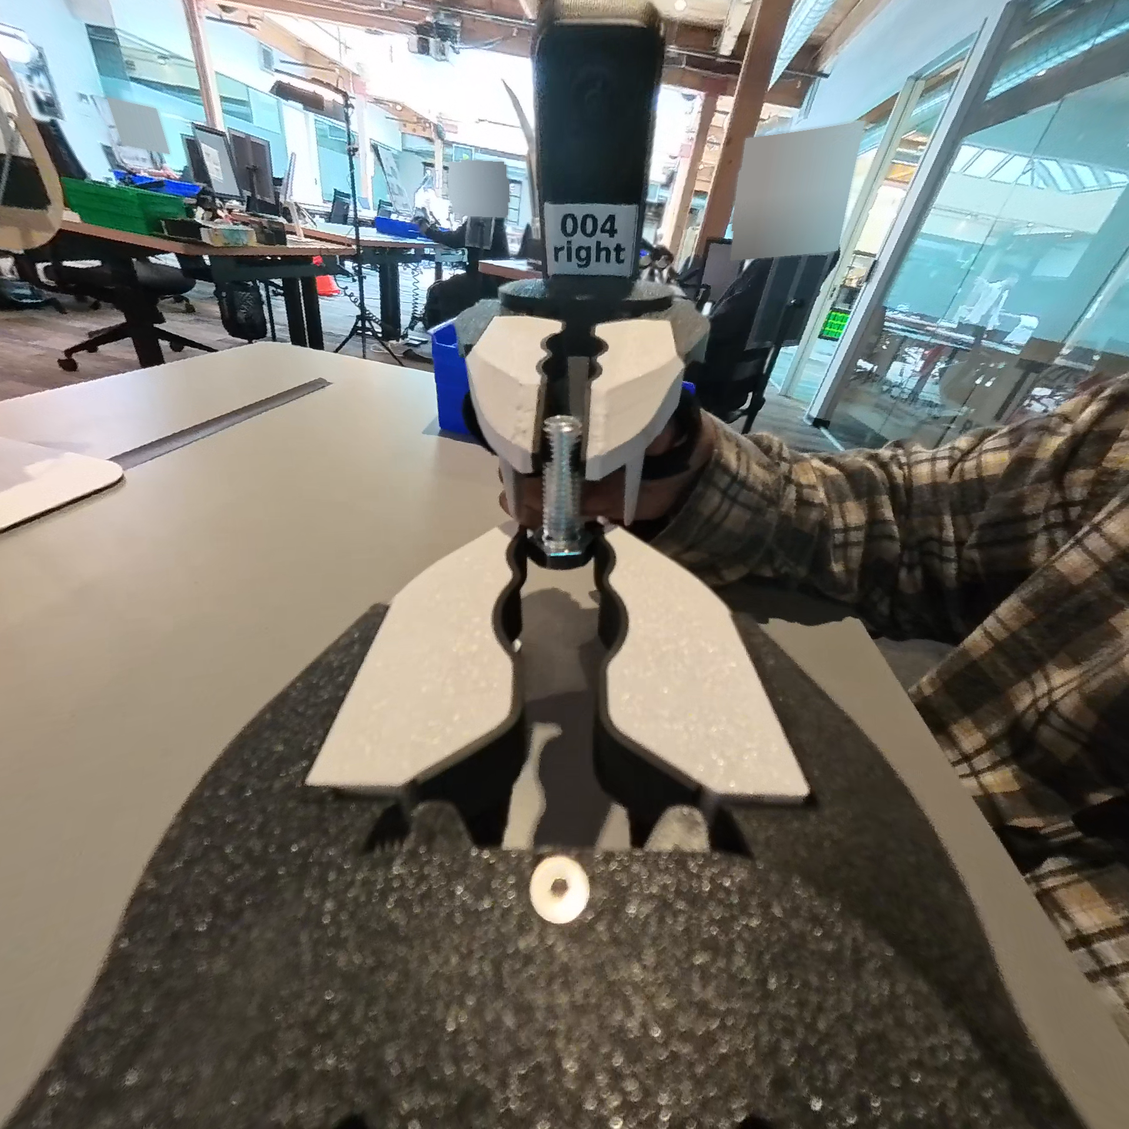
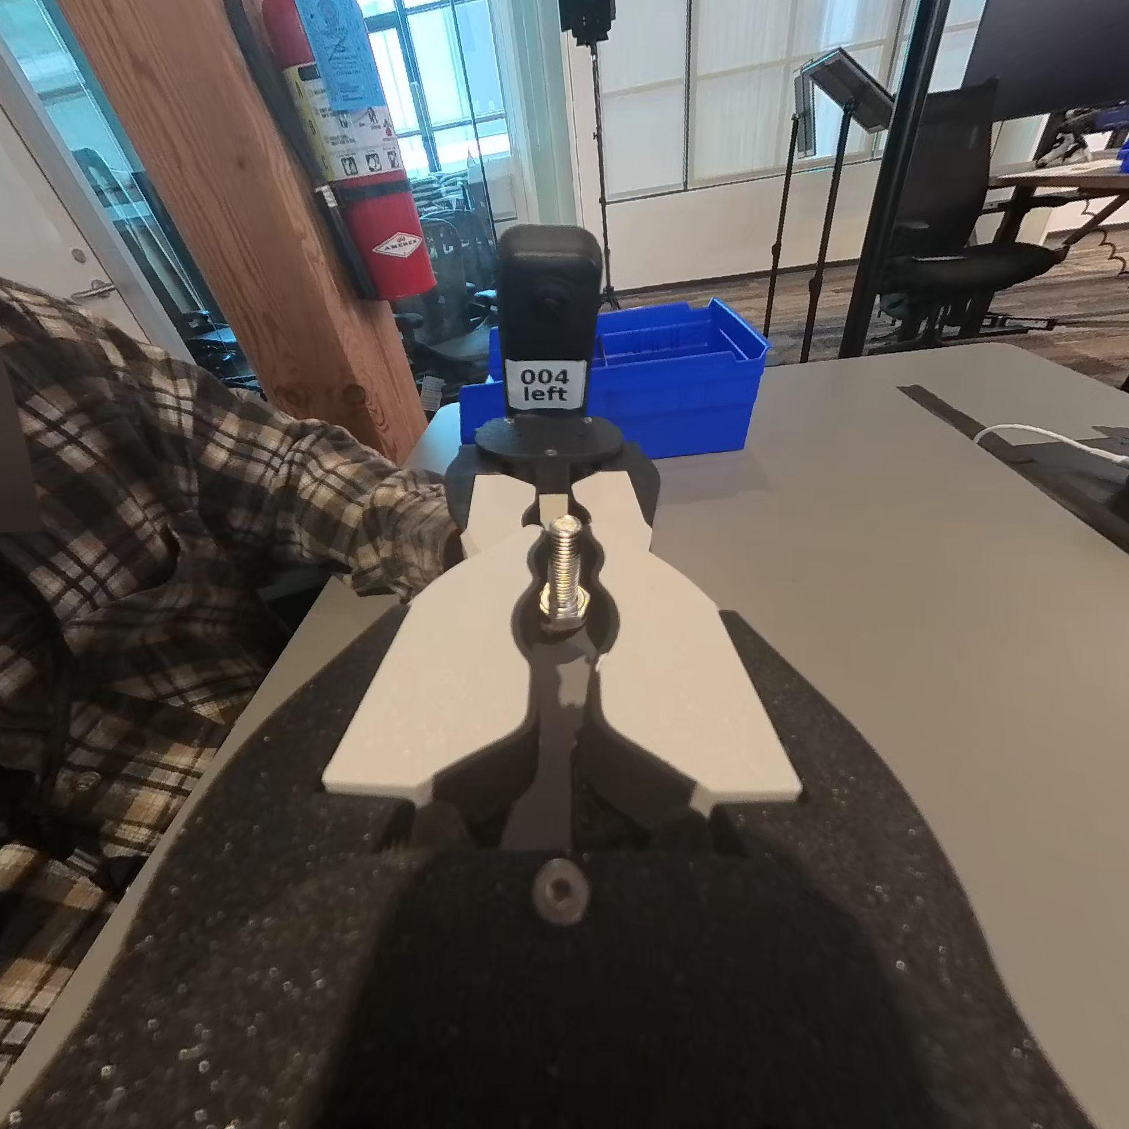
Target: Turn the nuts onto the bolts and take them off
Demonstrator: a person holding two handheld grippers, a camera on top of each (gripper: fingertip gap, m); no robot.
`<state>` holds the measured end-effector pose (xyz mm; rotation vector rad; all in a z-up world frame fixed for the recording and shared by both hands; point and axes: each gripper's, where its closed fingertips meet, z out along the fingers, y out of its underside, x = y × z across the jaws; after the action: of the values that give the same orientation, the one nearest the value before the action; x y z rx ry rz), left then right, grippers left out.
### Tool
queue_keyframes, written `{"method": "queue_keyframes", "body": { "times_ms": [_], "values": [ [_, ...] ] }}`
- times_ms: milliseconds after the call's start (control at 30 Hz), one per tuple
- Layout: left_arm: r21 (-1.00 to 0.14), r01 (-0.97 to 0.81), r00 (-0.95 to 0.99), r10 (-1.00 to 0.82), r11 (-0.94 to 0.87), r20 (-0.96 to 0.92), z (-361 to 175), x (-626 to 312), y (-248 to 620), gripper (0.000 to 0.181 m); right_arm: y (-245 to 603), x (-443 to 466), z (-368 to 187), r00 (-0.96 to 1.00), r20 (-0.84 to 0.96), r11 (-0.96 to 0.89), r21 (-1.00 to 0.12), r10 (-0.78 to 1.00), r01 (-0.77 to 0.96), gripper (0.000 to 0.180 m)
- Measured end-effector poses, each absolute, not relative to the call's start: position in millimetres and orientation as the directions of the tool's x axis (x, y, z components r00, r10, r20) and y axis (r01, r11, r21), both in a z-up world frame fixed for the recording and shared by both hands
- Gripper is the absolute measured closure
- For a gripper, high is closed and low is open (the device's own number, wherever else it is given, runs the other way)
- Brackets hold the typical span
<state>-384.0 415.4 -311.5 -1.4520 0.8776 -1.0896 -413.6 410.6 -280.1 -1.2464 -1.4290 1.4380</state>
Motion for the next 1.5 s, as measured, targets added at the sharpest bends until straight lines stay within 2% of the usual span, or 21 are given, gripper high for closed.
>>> {"method": "queue_keyframes", "body": {
  "times_ms": [400,633,767,967,1167,1400,1500],
  "values": [
    [-0.983,0.042,0.333,-0.925,-0.178,0.182,-311,-383,416,0.161,411,-413,-279,-0.263,-0.130,-0.104,-0.989,0.956,0.108,0.170],
    [-0.955,0.164,0.278,-0.918,-0.245,0.283,-300,-391,418,0.161,422,-397,-267,-0.219,-0.102,-0.087,-0.993,0.970,0.076,0.151],
    [-0.943,0.212,0.273,-0.911,-0.257,0.310,-296,-400,422,0.161,434,-374,-266,-0.158,-0.069,-0.060,-0.996,0.985,0.060,0.165],
    [-0.972,0.109,0.291,-0.928,-0.209,0.232,-304,-385,414,0.162,417,-387,-269,-0.218,-0.086,-0.069,-0.994,0.972,0.081,0.165],
    [-0.982,0.053,0.291,-0.938,-0.181,0.189,-307,-376,407,0.161,405,-396,-275,-0.250,-0.074,-0.047,-0.992,0.965,0.114,0.175],
    [-0.979,0.073,0.303,-0.931,-0.189,0.203,-305,-382,411,0.161,415,-385,-270,-0.216,-0.062,-0.038,-0.993,0.974,0.113,0.170],
    [-0.974,0.111,0.318,-0.921,-0.199,0.225,-303,-391,418,0.161,436,-363,-286,-0.123,-0.025,0.003,-0.976,0.992,0.220,0.168]
  ]
}}
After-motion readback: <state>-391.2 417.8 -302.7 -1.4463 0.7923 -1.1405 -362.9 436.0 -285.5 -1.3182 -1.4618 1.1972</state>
